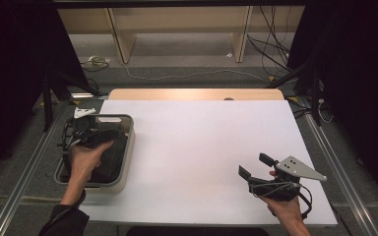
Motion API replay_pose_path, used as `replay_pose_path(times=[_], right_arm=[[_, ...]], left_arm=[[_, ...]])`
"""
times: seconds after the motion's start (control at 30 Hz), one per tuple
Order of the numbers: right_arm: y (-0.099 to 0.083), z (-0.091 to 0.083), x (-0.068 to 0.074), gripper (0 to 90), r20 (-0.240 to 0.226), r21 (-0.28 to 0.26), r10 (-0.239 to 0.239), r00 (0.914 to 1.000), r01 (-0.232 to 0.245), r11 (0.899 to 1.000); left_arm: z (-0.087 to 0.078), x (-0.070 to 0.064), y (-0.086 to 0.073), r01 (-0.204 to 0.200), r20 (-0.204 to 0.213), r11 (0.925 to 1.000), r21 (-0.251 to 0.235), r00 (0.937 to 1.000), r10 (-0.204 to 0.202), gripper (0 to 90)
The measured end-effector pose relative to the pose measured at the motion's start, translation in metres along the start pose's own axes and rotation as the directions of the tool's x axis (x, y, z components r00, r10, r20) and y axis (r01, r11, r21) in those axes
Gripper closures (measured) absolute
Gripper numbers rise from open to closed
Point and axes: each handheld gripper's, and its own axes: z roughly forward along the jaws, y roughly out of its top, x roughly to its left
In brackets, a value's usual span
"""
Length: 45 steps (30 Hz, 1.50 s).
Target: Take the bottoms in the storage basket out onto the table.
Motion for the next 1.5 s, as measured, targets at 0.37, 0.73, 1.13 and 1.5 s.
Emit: replay_pose_path(times=[0.37,0.73,1.13,1.5], right_arm=[[0.001,0.001,0.000,16.7,-0.009,0.003,-0.017,0.9998,0.017,1.000],[0.001,0.001,0.002,17.0,-0.010,0.015,-0.033,0.9994,0.033,0.999],[0.000,0.002,0.003,17.1,-0.006,0.036,-0.048,0.9988,0.048,0.998],[-0.001,0.004,0.004,17.1,-0.006,0.047,-0.051,0.9987,0.051,0.998]], left_arm=[[-0.006,0.029,-0.006,-0.009,-0.079,0.9894,0.145,0.9966,0.021,12.9],[-0.002,0.028,-0.011,-0.028,-0.090,0.9611,0.275,0.9944,0.055,12.0],[0.026,0.038,-0.036,0.024,-0.135,0.8805,0.474,0.9898,0.046,0.0],[0.034,0.048,-0.047,0.030,-0.115,0.8459,0.533,0.9926,0.038,0.0]])
